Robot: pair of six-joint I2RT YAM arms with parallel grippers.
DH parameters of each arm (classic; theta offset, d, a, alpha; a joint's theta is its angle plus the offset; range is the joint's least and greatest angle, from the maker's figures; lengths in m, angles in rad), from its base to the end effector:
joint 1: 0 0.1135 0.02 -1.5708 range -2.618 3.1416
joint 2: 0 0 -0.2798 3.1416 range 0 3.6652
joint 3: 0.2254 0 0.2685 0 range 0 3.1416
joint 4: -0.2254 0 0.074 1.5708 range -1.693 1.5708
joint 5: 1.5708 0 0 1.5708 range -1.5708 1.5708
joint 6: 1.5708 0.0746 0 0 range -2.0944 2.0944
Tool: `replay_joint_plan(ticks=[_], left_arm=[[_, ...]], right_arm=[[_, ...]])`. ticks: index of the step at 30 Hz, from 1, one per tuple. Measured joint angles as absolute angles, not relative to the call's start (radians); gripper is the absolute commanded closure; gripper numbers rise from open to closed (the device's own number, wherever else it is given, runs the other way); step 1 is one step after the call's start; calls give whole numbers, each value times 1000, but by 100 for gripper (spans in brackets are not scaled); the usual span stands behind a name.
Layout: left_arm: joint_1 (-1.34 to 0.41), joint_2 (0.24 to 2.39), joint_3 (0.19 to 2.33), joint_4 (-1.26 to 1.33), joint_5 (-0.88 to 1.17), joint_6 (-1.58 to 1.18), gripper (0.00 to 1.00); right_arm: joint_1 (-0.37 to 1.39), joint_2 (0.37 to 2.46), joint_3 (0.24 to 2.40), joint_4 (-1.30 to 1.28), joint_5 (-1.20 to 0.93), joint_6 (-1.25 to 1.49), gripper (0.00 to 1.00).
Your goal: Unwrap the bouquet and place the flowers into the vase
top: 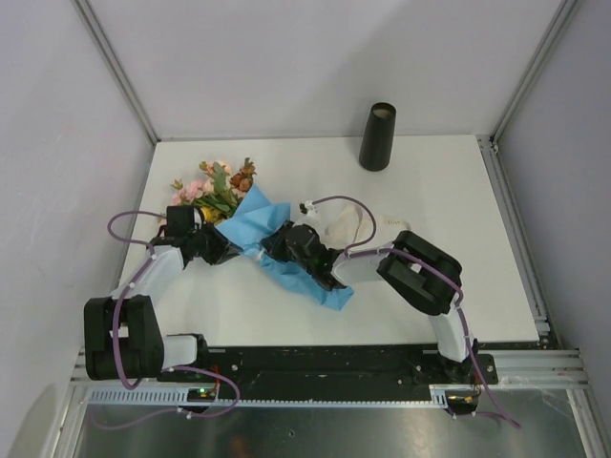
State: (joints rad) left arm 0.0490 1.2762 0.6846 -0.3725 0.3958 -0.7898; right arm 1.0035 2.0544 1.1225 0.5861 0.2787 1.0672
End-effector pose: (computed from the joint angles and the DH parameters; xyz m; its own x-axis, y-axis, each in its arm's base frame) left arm 0.2720 -0.0155 0.1678 -0.7015 -0.6905 -0.1764 -0.4600 0.6278 -0.6279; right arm 0.2814 0.4034 0.1375 -0.6762 0.5057 -0.5357 -0.1646 0.6050 0.7790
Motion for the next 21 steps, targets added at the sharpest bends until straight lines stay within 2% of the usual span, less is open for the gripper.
replay_joint_plan(ticks=[2,4,15,21], left_arm=[[49,1277,685,-369,395,-791,96],[49,1277,685,-364,391,-794,99],[49,1294,707,-361,354,-813,100],[49,1294,715,-361,323,-823,100]], right_arm=[[1004,2043,1122,589,269,1039,90],[1003,2023,1122,589,257,1013,91],[977,1871,1016,611,202,887,99],[959,1748,930,586,197,809,100]])
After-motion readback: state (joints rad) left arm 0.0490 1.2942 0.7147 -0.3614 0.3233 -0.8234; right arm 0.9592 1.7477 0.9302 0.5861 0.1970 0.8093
